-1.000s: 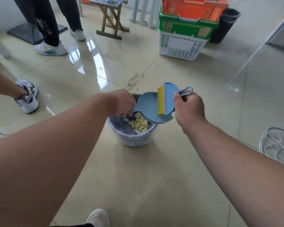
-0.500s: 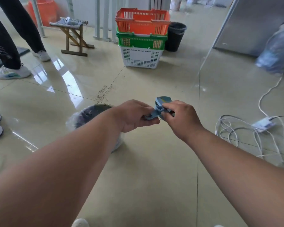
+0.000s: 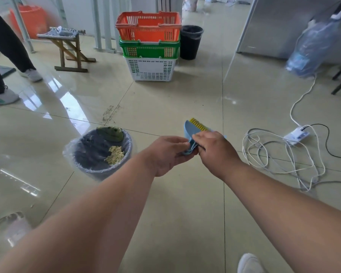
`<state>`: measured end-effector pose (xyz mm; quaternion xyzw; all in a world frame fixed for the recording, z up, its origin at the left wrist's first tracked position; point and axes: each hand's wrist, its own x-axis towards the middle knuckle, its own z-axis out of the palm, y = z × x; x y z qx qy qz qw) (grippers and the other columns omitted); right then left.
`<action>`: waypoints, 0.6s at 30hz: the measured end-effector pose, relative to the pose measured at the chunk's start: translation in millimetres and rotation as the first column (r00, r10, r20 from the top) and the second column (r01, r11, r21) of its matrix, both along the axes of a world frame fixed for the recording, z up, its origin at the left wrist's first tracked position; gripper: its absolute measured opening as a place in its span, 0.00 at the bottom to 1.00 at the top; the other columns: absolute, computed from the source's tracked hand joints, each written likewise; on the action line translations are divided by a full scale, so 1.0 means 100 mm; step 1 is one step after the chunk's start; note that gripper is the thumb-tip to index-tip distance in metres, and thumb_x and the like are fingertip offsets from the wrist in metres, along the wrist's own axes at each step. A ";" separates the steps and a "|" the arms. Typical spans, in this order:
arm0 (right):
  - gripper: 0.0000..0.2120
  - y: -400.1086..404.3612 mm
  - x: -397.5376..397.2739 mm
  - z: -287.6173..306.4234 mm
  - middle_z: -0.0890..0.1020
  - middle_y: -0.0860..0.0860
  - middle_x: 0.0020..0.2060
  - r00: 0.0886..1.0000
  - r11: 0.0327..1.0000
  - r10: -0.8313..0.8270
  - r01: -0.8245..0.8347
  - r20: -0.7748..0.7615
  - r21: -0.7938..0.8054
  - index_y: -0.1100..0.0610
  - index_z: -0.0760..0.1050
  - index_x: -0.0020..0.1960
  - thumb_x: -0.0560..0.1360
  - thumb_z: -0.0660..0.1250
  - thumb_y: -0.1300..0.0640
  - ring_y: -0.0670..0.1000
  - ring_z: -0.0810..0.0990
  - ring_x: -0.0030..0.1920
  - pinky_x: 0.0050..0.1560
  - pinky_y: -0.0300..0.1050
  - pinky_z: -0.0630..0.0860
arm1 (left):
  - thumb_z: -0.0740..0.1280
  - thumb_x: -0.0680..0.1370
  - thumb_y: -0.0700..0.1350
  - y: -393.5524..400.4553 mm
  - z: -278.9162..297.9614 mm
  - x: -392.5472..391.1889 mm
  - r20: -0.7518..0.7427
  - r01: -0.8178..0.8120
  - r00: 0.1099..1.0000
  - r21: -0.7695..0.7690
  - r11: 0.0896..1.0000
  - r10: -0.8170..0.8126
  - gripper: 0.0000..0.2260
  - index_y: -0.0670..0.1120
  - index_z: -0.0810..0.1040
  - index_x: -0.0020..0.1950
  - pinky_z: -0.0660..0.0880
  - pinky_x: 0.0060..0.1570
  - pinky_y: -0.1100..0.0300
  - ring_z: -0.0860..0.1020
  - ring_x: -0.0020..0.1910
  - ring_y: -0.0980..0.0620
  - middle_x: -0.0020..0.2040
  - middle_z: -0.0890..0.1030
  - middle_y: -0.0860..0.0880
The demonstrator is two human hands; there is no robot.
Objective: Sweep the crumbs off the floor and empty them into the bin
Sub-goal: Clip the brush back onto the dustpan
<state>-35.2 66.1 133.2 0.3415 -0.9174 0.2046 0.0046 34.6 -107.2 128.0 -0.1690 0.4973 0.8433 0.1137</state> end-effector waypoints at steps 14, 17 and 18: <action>0.18 0.04 0.07 -0.76 0.77 0.53 0.70 0.996 0.973 -0.076 0.062 0.056 0.221 0.55 0.76 0.68 0.79 0.61 0.58 0.56 0.70 0.72 0.73 0.53 0.61 | 0.68 0.82 0.37 0.32 -1.00 0.00 0.253 -0.186 0.946 -0.096 0.978 0.204 0.10 0.42 0.82 0.63 0.78 0.44 0.58 0.82 0.47 0.48 0.50 0.84 0.44; 0.18 -0.01 0.12 -0.97 0.75 0.54 0.72 0.988 0.974 -0.099 0.073 0.114 0.214 0.56 0.75 0.69 0.81 0.58 0.58 0.56 0.66 0.76 0.78 0.52 0.54 | 0.68 0.82 0.38 0.38 -1.24 0.04 0.320 -0.189 0.922 -0.123 0.974 0.219 0.11 0.45 0.82 0.64 0.71 0.38 0.60 0.78 0.42 0.51 0.48 0.84 0.46; 0.18 -0.02 0.14 -1.06 0.73 0.54 0.73 0.985 0.976 -0.110 0.081 0.134 0.203 0.56 0.75 0.69 0.81 0.57 0.58 0.56 0.64 0.77 0.79 0.52 0.53 | 0.68 0.82 0.38 0.40 -1.34 0.06 0.331 -0.203 0.915 -0.113 0.973 0.229 0.12 0.46 0.82 0.65 0.70 0.36 0.60 0.77 0.41 0.51 0.49 0.84 0.46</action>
